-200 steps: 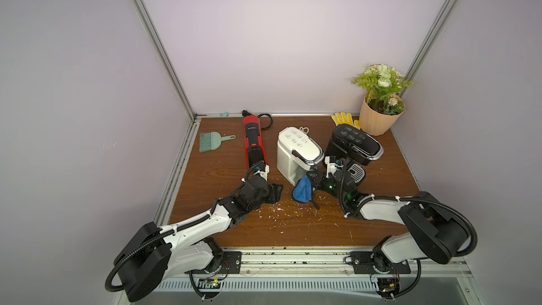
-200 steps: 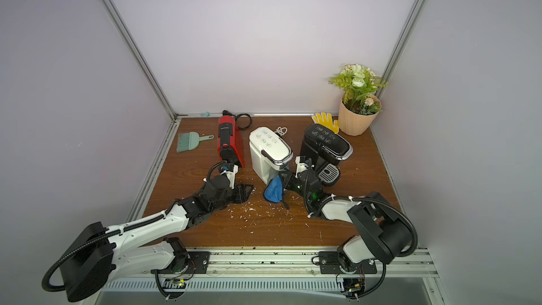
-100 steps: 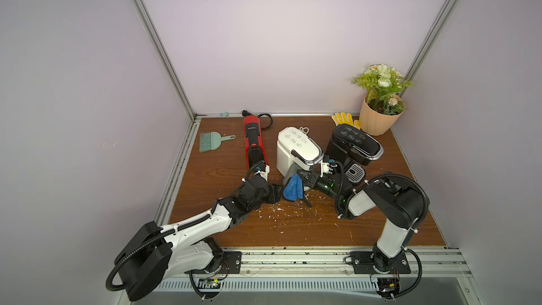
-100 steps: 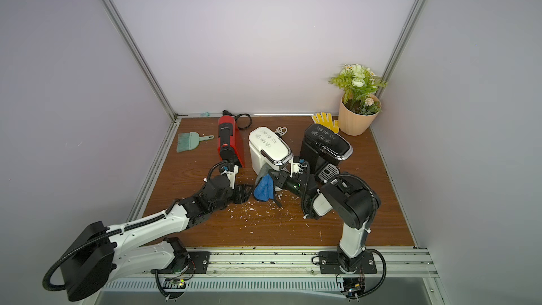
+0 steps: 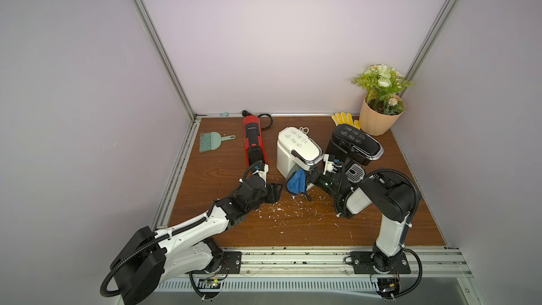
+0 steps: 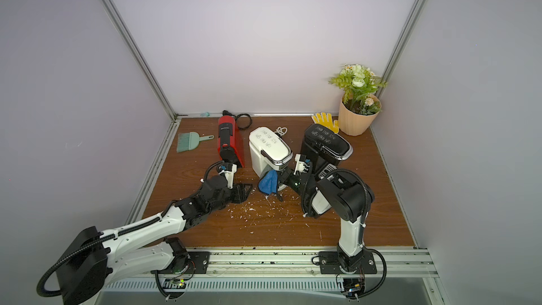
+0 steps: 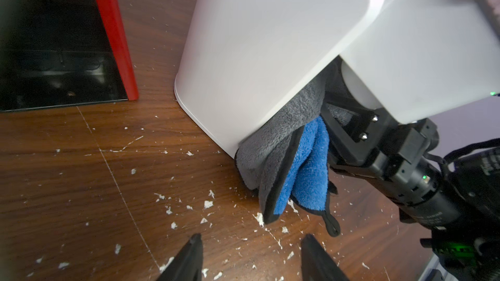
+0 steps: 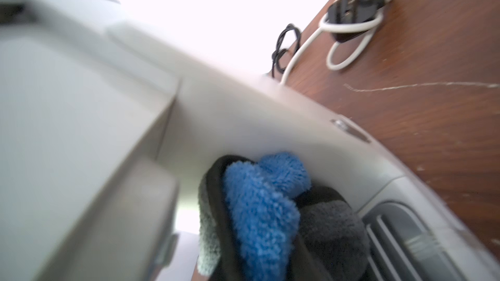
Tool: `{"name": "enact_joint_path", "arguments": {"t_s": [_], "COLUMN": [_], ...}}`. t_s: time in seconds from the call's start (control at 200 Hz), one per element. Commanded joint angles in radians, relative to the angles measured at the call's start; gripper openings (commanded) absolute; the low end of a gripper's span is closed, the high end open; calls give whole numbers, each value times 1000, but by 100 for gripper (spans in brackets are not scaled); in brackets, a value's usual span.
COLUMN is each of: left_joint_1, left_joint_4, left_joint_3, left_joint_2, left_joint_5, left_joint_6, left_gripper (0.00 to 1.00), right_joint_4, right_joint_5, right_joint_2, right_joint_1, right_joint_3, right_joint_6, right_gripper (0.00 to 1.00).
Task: Wipe the surface of a coffee machine
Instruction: Wipe the dirt from the surface of the coffee machine.
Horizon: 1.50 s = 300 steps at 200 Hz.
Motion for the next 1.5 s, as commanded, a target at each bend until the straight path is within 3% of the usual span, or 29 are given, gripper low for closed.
{"name": "enact_joint_path", "arguments": {"t_s": [0.0, 0.19, 0.4, 0.645, 0.881, 1.056, 1.206, 1.341, 1.496], "left_joint_1": [-4, -4, -4, -4, -5, -4, -5, -6, -12], "left_joint_4": [-31, -32, -37, -13, 8, 29, 70, 144, 251], "left_joint_3": [-14, -13, -9, -30, -11, -9, -7, 17, 41], "left_joint_2": [-22, -20, -12, -7, 16, -41, -66, -6, 26], "left_joint_5": [-31, -34, -28, -29, 0, 29, 148, 397, 570], "left_joint_6": [-10, -8, -2, -10, -10, -18, -7, 17, -12], "left_gripper": [59, 59, 59, 59, 59, 62, 63, 67, 70], "right_joint_4": [-55, -66, -23, -173, -177, -238, -516, -814, -975], "right_joint_5": [124, 160, -2, -82, -288, -254, -211, -199, -219], "right_joint_2": [-37, -8, 23, -111, -150, -313, -560, -775, -882], "right_joint_1": [-10, -15, -1, 16, 34, 53, 81, 103, 102], "right_joint_3": [47, 74, 128, 41, -4, -157, -190, -107, -26], "right_joint_6": [-9, -1, -31, -109, -87, -95, -206, -327, -385], "right_gripper": [0, 0, 0, 0, 0, 0, 0, 0, 0]}}
